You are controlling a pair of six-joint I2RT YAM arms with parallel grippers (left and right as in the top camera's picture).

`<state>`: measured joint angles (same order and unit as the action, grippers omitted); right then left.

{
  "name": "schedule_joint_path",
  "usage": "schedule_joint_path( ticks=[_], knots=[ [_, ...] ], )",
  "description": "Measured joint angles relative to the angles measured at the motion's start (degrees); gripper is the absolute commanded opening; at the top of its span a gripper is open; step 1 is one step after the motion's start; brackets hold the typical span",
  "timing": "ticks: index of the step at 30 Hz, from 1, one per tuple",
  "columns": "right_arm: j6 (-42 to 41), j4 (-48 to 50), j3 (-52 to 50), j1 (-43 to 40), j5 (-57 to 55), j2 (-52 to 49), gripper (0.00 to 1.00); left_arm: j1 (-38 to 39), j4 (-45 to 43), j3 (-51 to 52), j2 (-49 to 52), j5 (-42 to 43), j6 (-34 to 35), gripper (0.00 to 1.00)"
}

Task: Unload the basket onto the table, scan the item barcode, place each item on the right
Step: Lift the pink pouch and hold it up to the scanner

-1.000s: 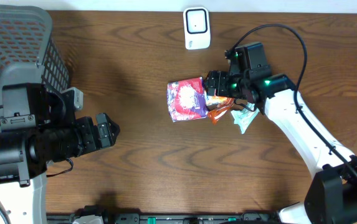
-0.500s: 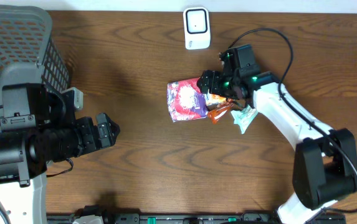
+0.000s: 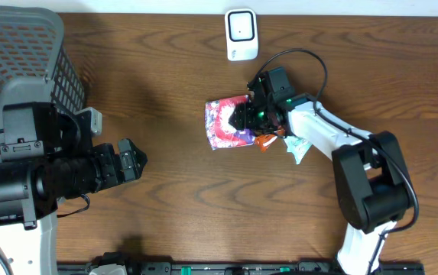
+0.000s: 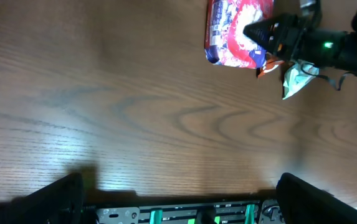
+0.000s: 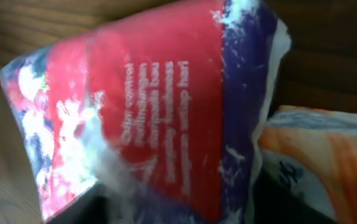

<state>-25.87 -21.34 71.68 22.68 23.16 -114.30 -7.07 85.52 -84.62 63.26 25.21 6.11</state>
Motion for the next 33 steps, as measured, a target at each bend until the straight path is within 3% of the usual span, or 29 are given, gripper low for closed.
schedule_joint_path(
  ticks=[4, 16, 24, 28, 33],
  knots=[
    [0.3, 0.7, 0.0, 0.0, 0.4, -0.4, 0.01, 0.0, 0.0, 0.0, 0.0, 0.0, 0.0, 0.98],
    [1.8, -2.4, 3.7, 0.3, -3.9, 2.1, 0.02, 0.0, 0.0, 0.0, 0.0, 0.0, 0.0, 0.98],
    [7.5, -4.2, 9.0, 7.6, -35.3, 12.3, 0.01, 0.0, 0.0, 0.0, 0.0, 0.0, 0.0, 0.98],
    [13.3, -3.9, 9.2, 13.6, -52.2, 11.6, 0.01, 0.0, 0.0, 0.0, 0.0, 0.0, 0.0, 0.98],
    [21.0, -2.2, 9.2, 17.8, -63.8, 6.8, 0.04, 0.0, 0.0, 0.0, 0.0, 0.0, 0.0, 0.98]
  ],
)
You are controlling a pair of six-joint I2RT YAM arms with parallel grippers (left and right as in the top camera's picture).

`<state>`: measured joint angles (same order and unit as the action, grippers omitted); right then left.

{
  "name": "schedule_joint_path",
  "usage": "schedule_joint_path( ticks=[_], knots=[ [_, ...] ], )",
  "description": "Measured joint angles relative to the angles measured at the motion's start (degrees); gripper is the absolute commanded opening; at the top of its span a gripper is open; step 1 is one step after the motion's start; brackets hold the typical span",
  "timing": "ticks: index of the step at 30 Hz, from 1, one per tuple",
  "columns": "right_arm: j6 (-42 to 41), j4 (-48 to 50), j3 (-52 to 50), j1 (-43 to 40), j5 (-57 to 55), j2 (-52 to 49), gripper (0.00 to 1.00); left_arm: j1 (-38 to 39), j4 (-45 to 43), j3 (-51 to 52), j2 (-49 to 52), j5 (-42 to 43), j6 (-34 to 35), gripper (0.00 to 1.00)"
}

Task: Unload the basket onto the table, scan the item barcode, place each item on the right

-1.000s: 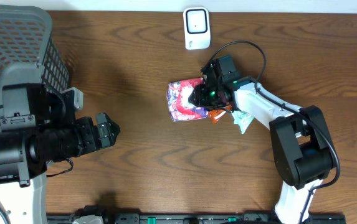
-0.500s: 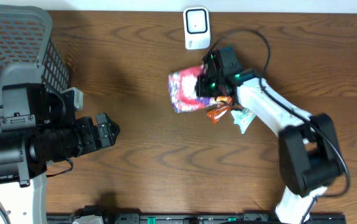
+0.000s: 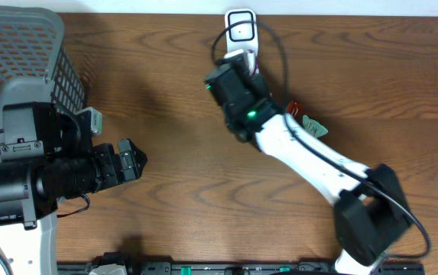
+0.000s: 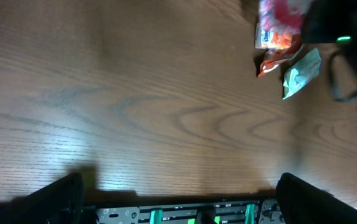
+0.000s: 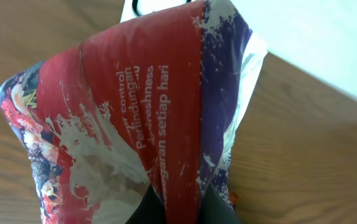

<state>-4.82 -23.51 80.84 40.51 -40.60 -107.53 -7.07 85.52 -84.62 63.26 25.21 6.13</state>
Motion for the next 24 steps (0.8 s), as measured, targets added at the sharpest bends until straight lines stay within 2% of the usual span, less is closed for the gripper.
schedule_joint_path(
  ticks=[3, 7, 11, 18, 21, 24],
  knots=[
    [3.0, -0.1, 0.0, 2.2, -3.8, -3.9, 0.09, 0.0, 0.0, 0.0, 0.0, 0.0, 0.0, 0.98],
    [4.5, -0.4, -0.1, 5.9, -5.4, -6.3, 0.28, 0.0, 0.0, 0.0, 0.0, 0.0, 0.0, 0.98],
    [3.7, -0.2, -0.1, 10.0, -4.0, -6.4, 0.3, 0.0, 0.0, 0.0, 0.0, 0.0, 0.0, 0.98],
    [-2.8, -1.7, 0.0, 10.7, 7.9, -6.4, 0.35, 0.0, 0.0, 0.0, 0.0, 0.0, 0.0, 0.98],
    [-4.3, -5.3, 1.6, 8.9, 15.0, -6.1, 0.48, 0.0, 0.0, 0.0, 0.0, 0.0, 0.0, 0.98],
    [-5.2, -9.2, 4.9, 6.6, 19.3, -5.4, 0.55, 0.0, 0.0, 0.0, 0.0, 0.0, 0.0, 0.98]
  ],
)
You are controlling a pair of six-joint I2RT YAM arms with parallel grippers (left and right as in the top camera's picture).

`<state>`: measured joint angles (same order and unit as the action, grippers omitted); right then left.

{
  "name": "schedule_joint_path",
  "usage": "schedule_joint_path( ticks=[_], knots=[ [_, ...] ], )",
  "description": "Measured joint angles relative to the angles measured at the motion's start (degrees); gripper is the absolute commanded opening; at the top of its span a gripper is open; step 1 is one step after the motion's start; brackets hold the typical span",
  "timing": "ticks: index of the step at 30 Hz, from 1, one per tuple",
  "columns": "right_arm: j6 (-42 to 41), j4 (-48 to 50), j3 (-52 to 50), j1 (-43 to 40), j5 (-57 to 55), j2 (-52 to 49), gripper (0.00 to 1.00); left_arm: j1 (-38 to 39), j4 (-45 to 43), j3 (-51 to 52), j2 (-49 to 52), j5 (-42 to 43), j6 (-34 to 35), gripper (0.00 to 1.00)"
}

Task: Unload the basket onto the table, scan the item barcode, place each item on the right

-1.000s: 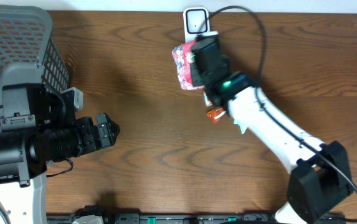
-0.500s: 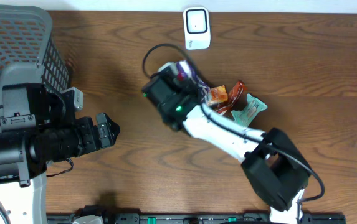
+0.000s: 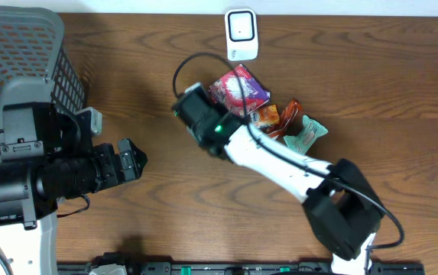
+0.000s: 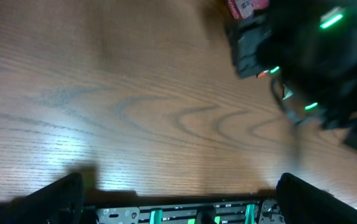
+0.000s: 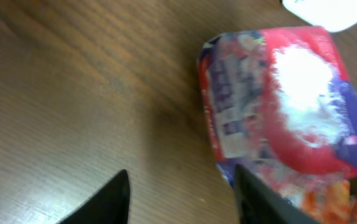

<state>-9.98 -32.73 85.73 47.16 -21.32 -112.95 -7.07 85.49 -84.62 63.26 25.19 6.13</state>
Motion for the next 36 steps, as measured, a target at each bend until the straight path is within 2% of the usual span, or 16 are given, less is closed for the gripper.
schedule_joint_path(
  ticks=[5, 11, 14, 15, 27, 31, 36],
  knots=[
    [0.2, -4.2, 5.1, -4.9, 5.2, 2.3, 0.64, 0.0, 0.0, 0.0, 0.0, 0.0, 0.0, 0.98],
    [5.6, -5.4, 5.4, -8.6, 8.8, 3.1, 0.72, 0.0, 0.0, 0.0, 0.0, 0.0, 0.0, 0.98],
    [8.2, -5.3, 4.7, -8.5, 8.8, 3.1, 0.85, 0.0, 0.0, 0.0, 0.0, 0.0, 0.0, 0.98],
    [8.6, -5.2, 4.4, -8.4, 8.5, 3.1, 0.99, 0.0, 0.0, 0.0, 0.0, 0.0, 0.0, 0.98],
    [9.4, -0.9, 4.0, -8.3, 7.4, 2.8, 0.99, 0.0, 0.0, 0.0, 0.0, 0.0, 0.0, 0.98],
    [11.4, -0.2, 4.0, -8.3, 7.4, 2.8, 0.88, 0.0, 0.0, 0.0, 0.0, 0.0, 0.0, 0.98],
    [17.0, 1.1, 4.0, -8.0, 7.3, 1.6, 0.87, 0.0, 0.0, 0.0, 0.0, 0.0, 0.0, 0.98]
  ],
)
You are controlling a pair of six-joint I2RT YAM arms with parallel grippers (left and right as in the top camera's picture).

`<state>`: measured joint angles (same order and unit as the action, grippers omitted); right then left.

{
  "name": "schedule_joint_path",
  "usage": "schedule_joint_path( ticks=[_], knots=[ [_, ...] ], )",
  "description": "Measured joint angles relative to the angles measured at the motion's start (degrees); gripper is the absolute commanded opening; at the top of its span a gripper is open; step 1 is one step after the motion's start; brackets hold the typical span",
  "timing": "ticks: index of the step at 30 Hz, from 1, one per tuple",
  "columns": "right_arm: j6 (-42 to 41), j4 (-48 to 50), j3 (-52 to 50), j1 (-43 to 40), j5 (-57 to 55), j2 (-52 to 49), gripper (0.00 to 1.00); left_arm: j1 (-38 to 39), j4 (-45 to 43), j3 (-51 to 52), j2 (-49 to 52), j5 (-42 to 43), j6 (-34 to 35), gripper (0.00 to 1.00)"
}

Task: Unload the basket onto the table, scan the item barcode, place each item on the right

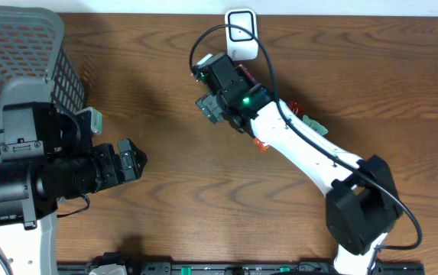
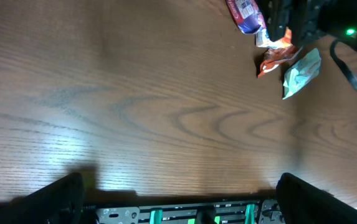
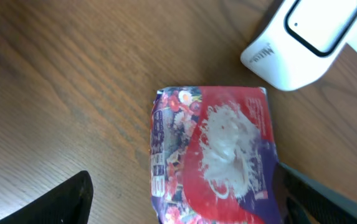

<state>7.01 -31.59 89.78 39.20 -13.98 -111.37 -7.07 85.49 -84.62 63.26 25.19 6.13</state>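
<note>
A red and purple pouch (image 3: pixel 212 155) lies flat on the wooden table just below the white barcode scanner (image 3: pixel 309 37). My right gripper (image 3: pixel 190 205) hangs over it, open, with the pouch between its wide-spread fingers and untouched. In the overhead view the right gripper (image 1: pixel 217 85) covers most of the pouch, close under the scanner (image 1: pixel 241 34). The left wrist view catches the pouch (image 2: pixel 245 12) at its top edge. My left gripper (image 1: pixel 131 164) rests open and empty at the left.
An orange packet (image 2: pixel 271 59) and a teal packet (image 2: pixel 301 73) lie right of the pouch. A grey mesh basket (image 1: pixel 20 46) fills the far left corner. The right arm's cable loops beside the scanner.
My right gripper was left of the pouch and farther from the scanner; now it is over the pouch, still open. The pouch still lies on the table. The left arm is unchanged.
My right gripper first was shut on the pouch at mid-table beside the two packets. Then it held the pouch up at the scanner. Later the pouch lay below the scanner with the gripper open beside it, and now the open gripper hangs over it.
</note>
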Motion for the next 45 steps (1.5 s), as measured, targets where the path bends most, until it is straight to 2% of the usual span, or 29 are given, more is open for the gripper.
schedule_joint_path(
  ticks=[7, 20, 21, 23, 25, 26, 27, 37, 45],
  knots=[
    [4.4, 1.0, 0.0, 1.2, -1.7, -6.6, 0.87, 0.0, 0.0, 0.0, 0.0, 0.0, 0.0, 0.98],
    [7.3, 2.1, -0.3, 1.5, -7.5, -11.5, 0.77, 0.0, 0.0, 0.0, 0.0, 0.0, 0.0, 0.98],
    [7.3, 2.1, -0.3, 1.5, -7.5, -11.6, 0.73, 0.0, 0.0, 0.0, 0.0, 0.0, 0.0, 0.98],
    [7.4, 2.1, -0.3, 1.5, -7.5, -12.0, 0.56, 0.0, 0.0, 0.0, 0.0, 0.0, 0.0, 0.98],
    [7.6, 2.0, -0.3, 1.5, -7.6, -12.7, 0.32, 0.0, 0.0, 0.0, 0.0, 0.0, 0.0, 0.98],
    [7.7, 1.8, -0.3, 1.5, -7.9, -12.9, 0.13, 0.0, 0.0, 0.0, 0.0, 0.0, 0.0, 0.98],
    [7.3, 1.8, -0.3, 1.5, -8.3, -13.0, 0.01, 0.0, 0.0, 0.0, 0.0, 0.0, 0.0, 0.98],
    [2.4, 1.1, -0.3, 0.9, -6.3, -12.0, 0.01, 0.0, 0.0, 0.0, 0.0, 0.0, 0.0, 0.98],
    [-3.1, 0.1, -0.2, -3.5, 12.3, -2.7, 0.01, 0.0, 0.0, 0.0, 0.0, 0.0, 0.0, 0.98]
  ],
)
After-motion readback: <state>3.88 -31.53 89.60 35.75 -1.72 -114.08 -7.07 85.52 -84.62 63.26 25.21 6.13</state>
